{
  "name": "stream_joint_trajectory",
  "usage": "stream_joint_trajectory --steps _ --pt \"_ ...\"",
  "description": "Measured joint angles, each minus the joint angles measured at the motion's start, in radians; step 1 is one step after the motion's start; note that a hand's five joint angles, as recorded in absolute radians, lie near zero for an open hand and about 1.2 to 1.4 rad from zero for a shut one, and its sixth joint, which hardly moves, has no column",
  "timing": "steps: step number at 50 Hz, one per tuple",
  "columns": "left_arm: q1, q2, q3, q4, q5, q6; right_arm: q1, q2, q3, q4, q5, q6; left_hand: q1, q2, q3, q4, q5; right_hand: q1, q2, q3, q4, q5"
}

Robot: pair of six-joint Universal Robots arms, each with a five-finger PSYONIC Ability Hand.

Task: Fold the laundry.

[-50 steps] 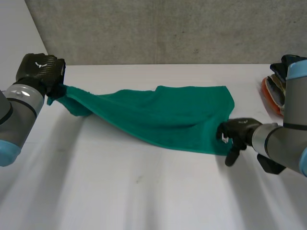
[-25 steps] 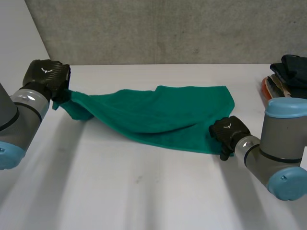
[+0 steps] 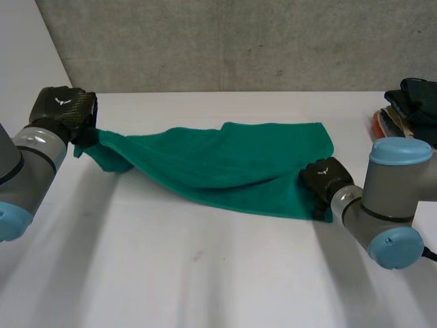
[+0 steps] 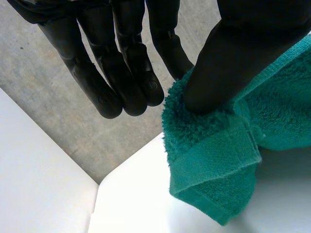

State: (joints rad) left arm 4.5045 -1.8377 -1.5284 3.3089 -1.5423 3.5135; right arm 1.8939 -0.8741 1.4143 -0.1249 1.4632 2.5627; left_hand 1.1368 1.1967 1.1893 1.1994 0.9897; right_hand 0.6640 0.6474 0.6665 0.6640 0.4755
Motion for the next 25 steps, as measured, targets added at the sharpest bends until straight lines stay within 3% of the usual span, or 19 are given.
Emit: stream_joint_trajectory --steps 12,16,25 --pt "-0.001 0.000 -0.004 -0.002 0.000 -0.001 0.007 0.051 -0.085 0.000 0.000 -0.001 0.000 0.000 0.000 0.000 0.000 0.061 0.077 0.057 0.059 0.060" --pt "0.000 -0.002 -0.006 -0.003 0.000 0.001 0.003 0.062 -0.114 -0.002 0.003 0.000 0.000 0.000 0.000 0.000 0.000 0.448 0.481 0.453 0.457 0.455" --pt "-0.004 0.005 -0.014 -0.061 -0.005 0.013 -0.052 -0.059 -0.153 0.023 0.042 0.034 0.000 0.000 0.000 0.000 0.000 0.460 0.523 0.516 0.530 0.503"
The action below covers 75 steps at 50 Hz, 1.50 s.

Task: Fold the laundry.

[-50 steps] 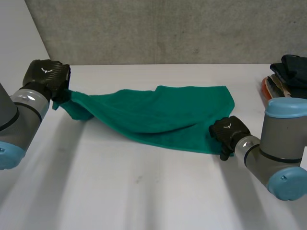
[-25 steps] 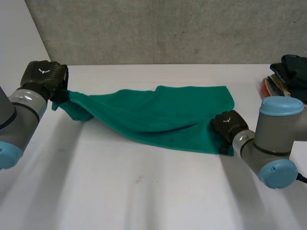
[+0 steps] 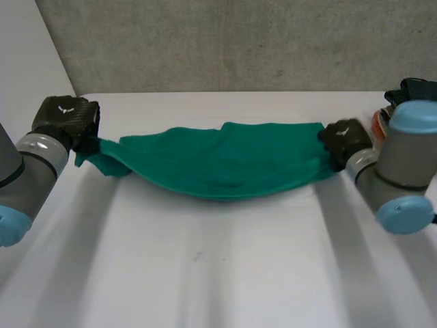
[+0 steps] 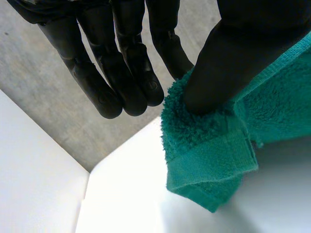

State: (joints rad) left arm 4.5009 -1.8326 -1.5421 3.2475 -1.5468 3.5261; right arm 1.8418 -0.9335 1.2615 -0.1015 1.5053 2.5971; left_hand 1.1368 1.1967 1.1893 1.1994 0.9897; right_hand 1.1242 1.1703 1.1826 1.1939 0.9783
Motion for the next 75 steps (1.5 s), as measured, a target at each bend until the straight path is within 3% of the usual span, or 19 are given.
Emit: stream_joint_trajectory --steps 8,14,21,26,35,41,49,57,67,75 --pt "0.013 0.060 -0.037 -0.155 0.002 0.083 -0.073 -0.163 0.036 0.278 -0.078 -0.095 0.000 0.000 0.000 0.000 0.000 0.000 0.000 0.000 0.000 0.000" --pt "0.061 0.125 -0.138 -0.396 0.029 0.274 -0.159 -0.284 0.100 0.686 -0.122 -0.371 0.000 0.000 0.000 0.000 0.000 0.000 0.000 0.000 0.000 0.000" --pt "0.101 0.098 -0.222 -0.500 0.089 0.448 -0.199 -0.289 0.139 0.851 -0.093 -0.508 0.000 0.000 0.000 0.000 0.000 0.000 0.000 0.000 0.000 0.000" --pt "0.093 -0.005 -0.169 -0.440 0.084 0.514 -0.181 -0.210 0.117 0.811 -0.049 -0.505 0.000 0.000 0.000 0.000 0.000 0.000 0.000 0.000 0.000 0.000" --pt "0.026 -0.208 0.181 -0.271 0.012 0.506 -0.110 -0.043 -0.107 0.596 0.051 -0.409 0.000 0.000 0.000 0.000 0.000 0.000 0.000 0.000 0.001 0.000" --pt "-0.014 -0.232 0.561 -0.103 -0.014 0.353 -0.077 -0.018 -0.422 0.345 0.149 -0.212 0.000 0.000 0.000 0.000 0.000 0.000 0.000 0.000 0.001 0.000" --pt "-0.006 -0.173 0.759 0.170 -0.098 0.093 -0.067 -0.092 -0.527 0.014 0.143 0.007 0.000 0.000 0.000 0.000 0.000 0.000 0.000 0.000 0.001 0.002" --pt "0.014 -0.183 0.733 0.111 -0.125 0.045 -0.045 -0.086 -0.506 -0.061 0.082 0.026 0.000 0.000 0.000 0.000 0.000 0.000 0.000 0.000 0.001 0.019" --pt "0.040 -0.257 0.474 0.052 -0.098 0.045 -0.021 0.055 -0.449 0.076 -0.027 -0.008 0.000 0.000 0.000 0.000 0.000 0.000 0.000 0.000 0.002 0.021" --pt "0.028 -0.325 0.264 0.032 -0.084 0.137 -0.022 0.159 -0.362 0.187 -0.033 -0.126 0.000 0.000 0.000 0.000 0.000 0.000 0.000 0.000 0.002 0.023"
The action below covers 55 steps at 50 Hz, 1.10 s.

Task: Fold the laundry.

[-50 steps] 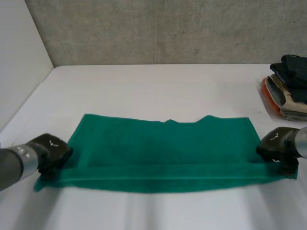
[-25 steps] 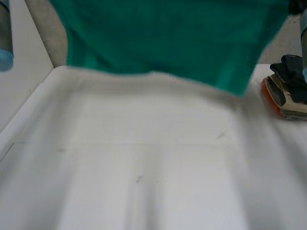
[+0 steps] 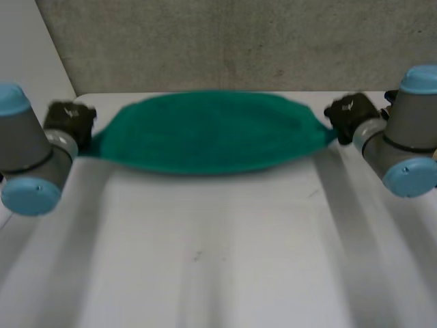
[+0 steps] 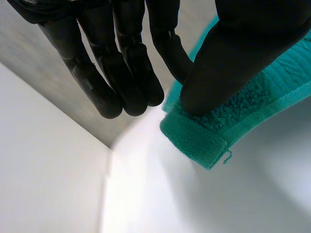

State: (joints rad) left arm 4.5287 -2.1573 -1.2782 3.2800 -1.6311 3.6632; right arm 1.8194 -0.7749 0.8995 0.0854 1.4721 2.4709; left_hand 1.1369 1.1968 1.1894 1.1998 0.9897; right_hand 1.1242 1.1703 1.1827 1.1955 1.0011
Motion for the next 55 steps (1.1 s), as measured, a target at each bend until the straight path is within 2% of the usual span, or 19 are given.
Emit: stream_joint_trajectory --steps 7,13,17,21,23,27,34,41,42,45,47,50,55 --pt "-0.012 0.060 -0.187 -0.080 -0.021 0.166 -0.017 -0.075 0.177 0.190 0.028 -0.101 0.000 0.000 0.000 0.000 0.000 0.000 0.000 0.000 0.000 0.000" --pt "0.031 0.232 -0.374 -0.290 -0.023 0.335 -0.045 -0.240 0.392 0.374 0.041 -0.235 0.000 0.000 0.000 0.000 0.000 0.000 0.000 0.000 0.000 0.000" --pt "0.091 0.347 -0.463 -0.418 0.063 0.449 -0.072 -0.315 0.494 0.462 0.043 -0.380 0.000 0.000 0.000 0.000 0.000 0.000 0.000 0.000 0.000 0.000" --pt "0.129 0.382 -0.449 -0.459 0.162 0.513 -0.075 -0.306 0.505 0.465 0.049 -0.459 0.000 0.000 0.000 0.000 0.000 0.000 0.000 0.000 0.000 0.000" --pt "0.121 0.356 -0.398 -0.449 0.183 0.504 -0.069 -0.273 0.474 0.435 0.061 -0.446 0.000 0.000 0.000 0.000 0.000 0.000 0.000 0.000 0.000 0.000" --pt "0.080 0.271 -0.276 -0.416 0.162 0.446 -0.056 -0.213 0.404 0.376 0.090 -0.387 0.000 0.000 0.000 0.000 0.000 0.000 0.000 0.000 0.000 0.000" --pt "-0.034 -0.018 0.127 -0.357 0.000 0.310 -0.027 -0.067 0.197 0.220 0.146 -0.251 0.000 0.000 0.000 0.000 0.000 0.000 0.000 0.000 0.000 0.000" --pt "-0.093 -0.261 0.483 -0.375 -0.078 0.295 -0.005 0.078 0.001 0.129 0.165 -0.234 0.000 0.000 0.000 -0.001 0.000 -0.020 -0.030 -0.023 -0.023 -0.022" --pt "-0.099 -0.289 0.522 -0.380 -0.080 0.298 -0.001 0.104 -0.033 0.123 0.169 -0.236 -0.058 -0.072 -0.069 -0.075 -0.060 -0.190 -0.222 -0.222 -0.221 -0.218" --pt "-0.111 -0.348 0.599 -0.392 -0.081 0.308 0.008 0.155 -0.099 0.117 0.183 -0.239 -0.490 -0.453 -0.444 -0.456 -0.434 -0.603 -0.648 -0.630 -0.628 -0.645" --pt "-0.118 -0.376 0.636 -0.394 -0.079 0.316 0.014 0.183 -0.140 0.118 0.201 -0.239 -0.855 -0.817 -0.805 -0.811 -0.781 -0.822 -0.880 -0.875 -0.882 -0.875" --pt "-0.124 -0.393 0.668 -0.386 -0.074 0.322 0.020 0.203 -0.175 0.122 0.232 -0.232 -0.942 -0.981 -0.975 -0.994 -0.940 -0.906 -0.959 -0.967 -0.978 -0.954" --pt "-0.125 -0.350 0.639 -0.355 -0.066 0.300 0.022 0.164 -0.171 0.130 0.271 -0.179 -0.942 -0.992 -0.982 -1.000 -0.941 -0.906 -0.961 -0.975 -0.988 -0.955"
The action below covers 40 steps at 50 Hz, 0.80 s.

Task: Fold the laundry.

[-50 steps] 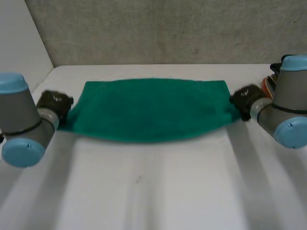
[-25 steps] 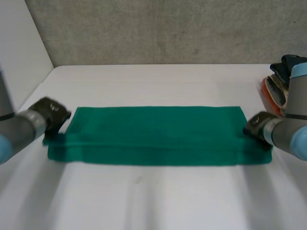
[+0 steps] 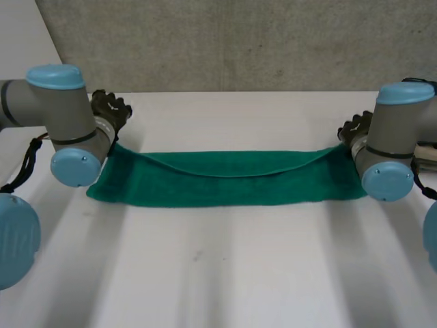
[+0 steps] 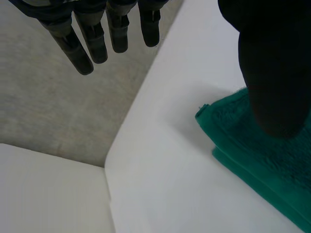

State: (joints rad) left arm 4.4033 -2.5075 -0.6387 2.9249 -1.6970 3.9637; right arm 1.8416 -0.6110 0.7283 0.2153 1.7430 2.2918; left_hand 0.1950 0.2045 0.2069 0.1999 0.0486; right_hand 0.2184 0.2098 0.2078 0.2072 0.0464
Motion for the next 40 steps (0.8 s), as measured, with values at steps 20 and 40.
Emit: stream_joint_trajectory --steps 20,40 --pt "0.027 0.144 -0.294 0.224 0.114 -0.066 -0.007 -0.182 0.211 -0.013 -0.142 0.155 0.000 0.000 0.000 0.000 0.000 0.000 0.000 0.000 0.000 0.000" --pt "0.033 -0.305 0.291 0.323 0.248 -0.025 0.014 0.316 -0.361 -0.277 -0.191 0.180 0.000 -0.001 0.000 0.000 0.000 0.000 0.000 0.000 0.000 0.000"
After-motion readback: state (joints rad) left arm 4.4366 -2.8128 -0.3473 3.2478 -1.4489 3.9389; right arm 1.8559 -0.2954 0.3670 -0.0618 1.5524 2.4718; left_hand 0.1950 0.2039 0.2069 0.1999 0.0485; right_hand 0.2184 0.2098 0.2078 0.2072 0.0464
